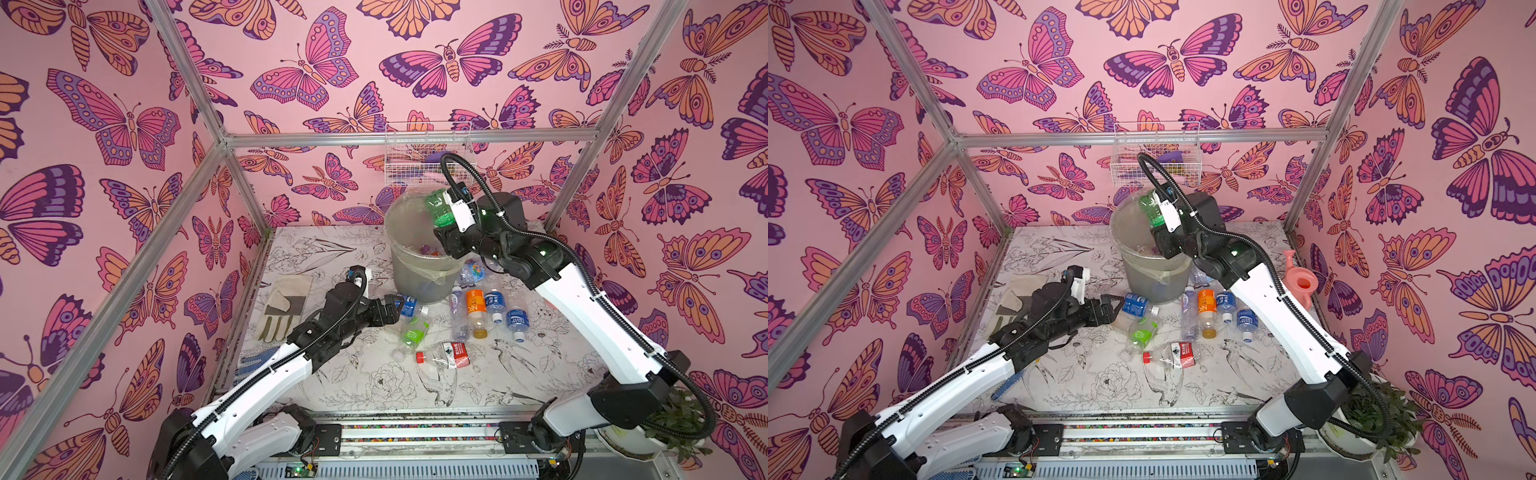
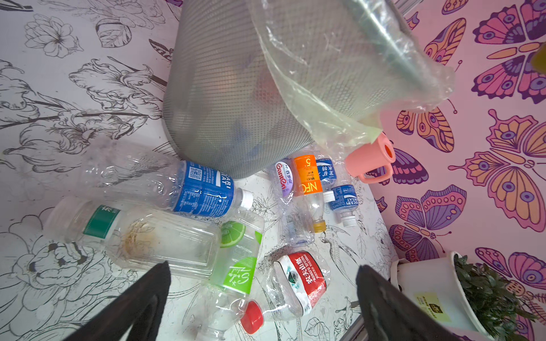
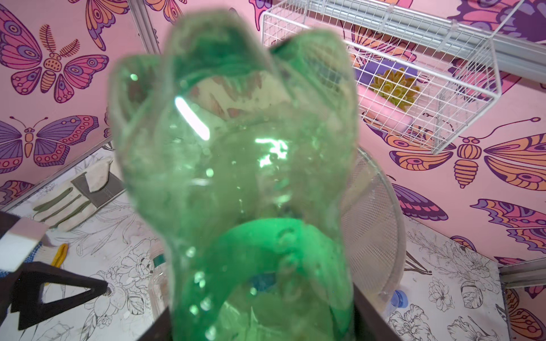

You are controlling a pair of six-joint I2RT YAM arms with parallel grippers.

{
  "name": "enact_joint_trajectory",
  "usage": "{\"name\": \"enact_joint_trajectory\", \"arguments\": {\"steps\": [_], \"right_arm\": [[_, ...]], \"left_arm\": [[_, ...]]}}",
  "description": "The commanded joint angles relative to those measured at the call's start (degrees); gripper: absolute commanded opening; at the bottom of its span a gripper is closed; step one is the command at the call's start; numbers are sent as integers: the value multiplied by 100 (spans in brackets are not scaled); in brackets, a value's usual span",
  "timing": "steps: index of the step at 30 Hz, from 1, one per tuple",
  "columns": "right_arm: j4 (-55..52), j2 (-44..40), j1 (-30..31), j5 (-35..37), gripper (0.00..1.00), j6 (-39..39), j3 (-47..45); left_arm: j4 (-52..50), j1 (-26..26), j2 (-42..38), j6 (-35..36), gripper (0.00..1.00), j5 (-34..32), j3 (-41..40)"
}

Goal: Throw the plastic bottles in the bin
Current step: Throw the plastic bottle into the trash bin.

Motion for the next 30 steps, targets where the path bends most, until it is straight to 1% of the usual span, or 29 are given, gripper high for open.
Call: {"name": "enact_joint_trajectory", "arguments": {"steps": [1, 12, 15, 16, 17, 19, 22, 26, 30], "right_arm": [[23, 188, -64, -59, 0, 124, 302], [-241, 1039, -272, -14, 0, 317, 1047], [-343, 1215, -305, 106, 1, 374, 1209], [-369, 1267, -307, 187, 17, 401, 1245], [-422, 1315, -311, 242, 51, 414, 1307], [-556, 1414, -314, 523, 100, 565, 1478], [-633, 1304, -279, 614, 99, 571, 1513], [-179, 782, -228, 677, 99, 486, 987], [23, 372, -224, 480, 99, 512, 592]], "left_arm": [[-110, -5, 0, -48, 99, -277, -126], [-218, -6, 118, -389, 99, -466, -251], [-229, 0, 141, -440, 99, -475, -258], [-229, 4, 149, -449, 99, -475, -250], [-232, 8, 149, -465, 99, -483, -252], [-229, 24, 145, -485, 99, -489, -255], [-266, 71, 132, -494, 99, -475, -254], [-289, 155, 123, -502, 98, -467, -253], [-298, 282, 114, -478, 98, -393, -216]]}}
